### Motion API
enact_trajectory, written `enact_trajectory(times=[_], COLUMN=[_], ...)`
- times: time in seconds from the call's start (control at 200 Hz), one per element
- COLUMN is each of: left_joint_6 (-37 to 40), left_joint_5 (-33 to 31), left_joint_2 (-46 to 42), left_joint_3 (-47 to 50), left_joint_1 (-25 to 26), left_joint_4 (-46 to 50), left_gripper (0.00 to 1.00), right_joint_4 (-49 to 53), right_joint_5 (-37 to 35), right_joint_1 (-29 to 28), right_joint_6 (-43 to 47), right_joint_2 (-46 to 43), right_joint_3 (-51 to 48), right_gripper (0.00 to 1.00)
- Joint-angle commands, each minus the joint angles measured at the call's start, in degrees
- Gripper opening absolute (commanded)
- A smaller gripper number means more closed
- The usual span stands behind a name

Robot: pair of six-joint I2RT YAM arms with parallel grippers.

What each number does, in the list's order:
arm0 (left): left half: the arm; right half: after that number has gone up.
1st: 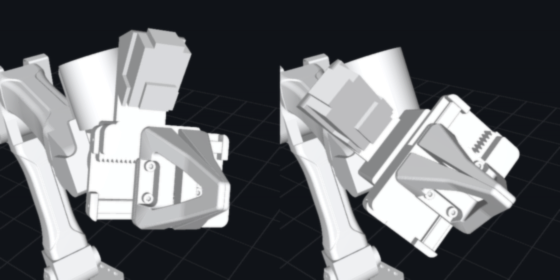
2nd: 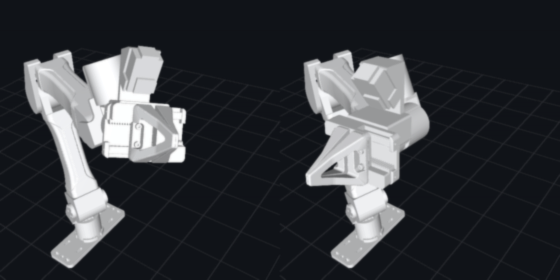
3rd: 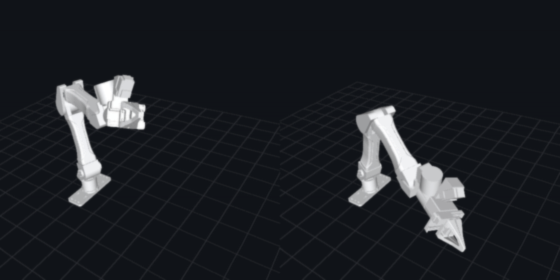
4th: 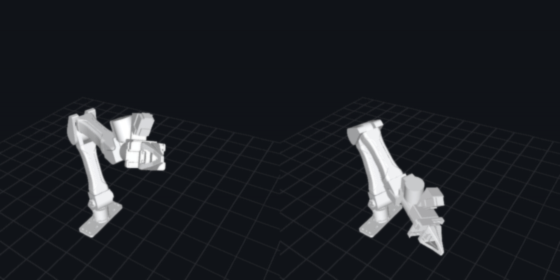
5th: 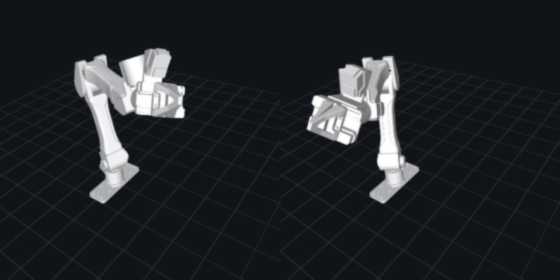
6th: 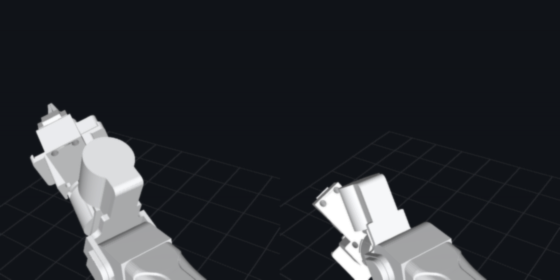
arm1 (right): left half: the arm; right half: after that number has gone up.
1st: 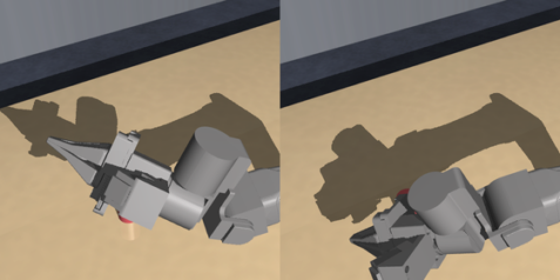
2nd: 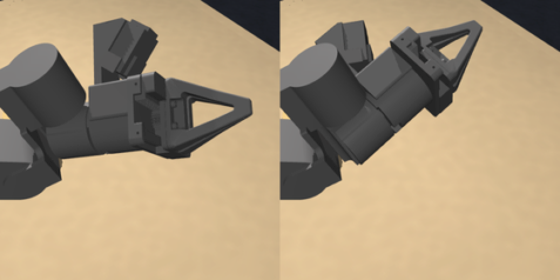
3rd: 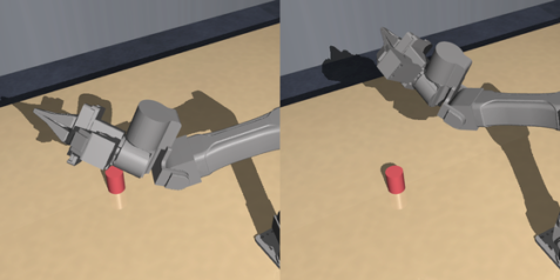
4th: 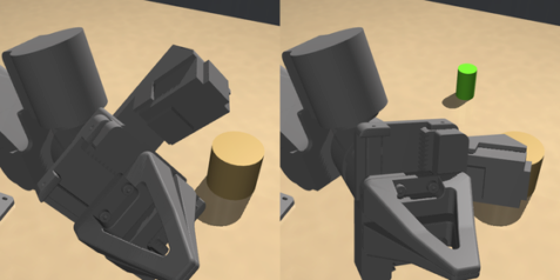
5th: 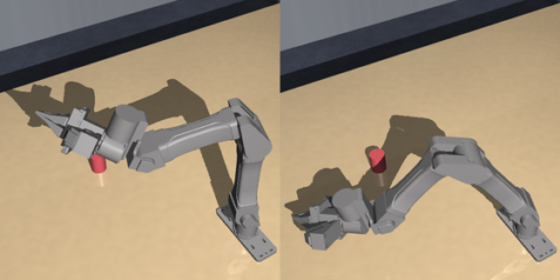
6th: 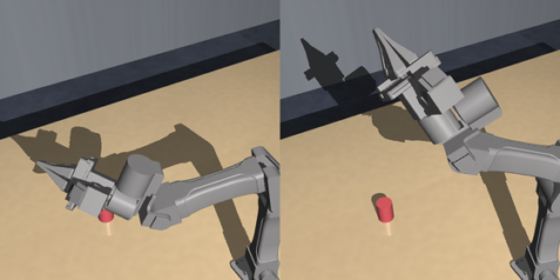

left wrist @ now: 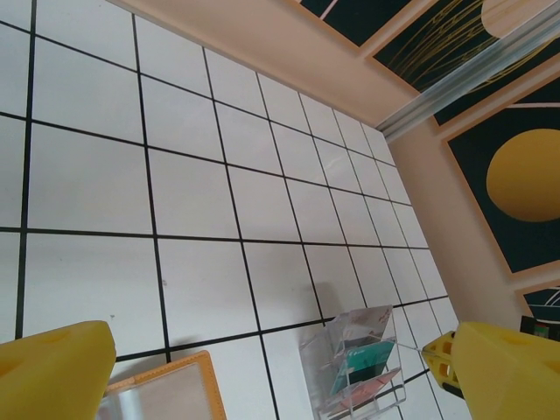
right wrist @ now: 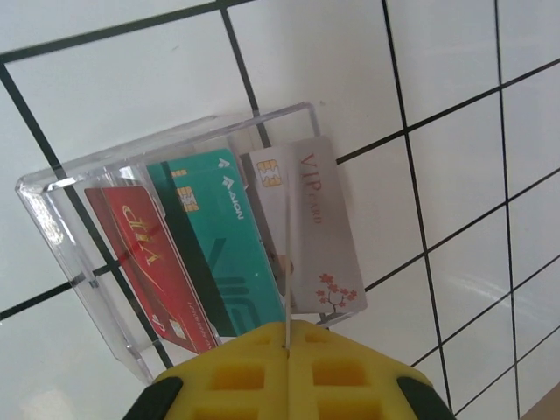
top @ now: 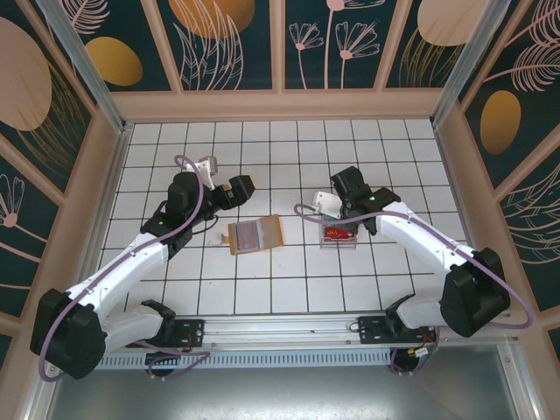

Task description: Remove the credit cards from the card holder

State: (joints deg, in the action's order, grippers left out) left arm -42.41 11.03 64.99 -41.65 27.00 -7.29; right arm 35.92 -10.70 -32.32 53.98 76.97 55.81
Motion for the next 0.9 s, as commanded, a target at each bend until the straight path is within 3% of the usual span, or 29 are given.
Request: enact_trajectory(times=[0.0,0.891], left_joint_6=[0.98,1.82], left_joint_5=[-1.0,-1.71], left_joint_2=[-0.37,-1.15], left_joint_3=[0.95,1.97], left_joint_1=[-0.02,-0.02], left_joint_4=[-1.24,-0.62], left_gripper=[0.99,0.98], right_joint_4=[-1.42,-1.28], right_joint_5=[-1.02,-4.19], right_joint_1=[-0.03,-1.3], right_joint_6=[2.68,7.08], right_joint_2=[1.05,5.81], right_joint_3=[-1.14,0.6], right_gripper=[0.0,0.0])
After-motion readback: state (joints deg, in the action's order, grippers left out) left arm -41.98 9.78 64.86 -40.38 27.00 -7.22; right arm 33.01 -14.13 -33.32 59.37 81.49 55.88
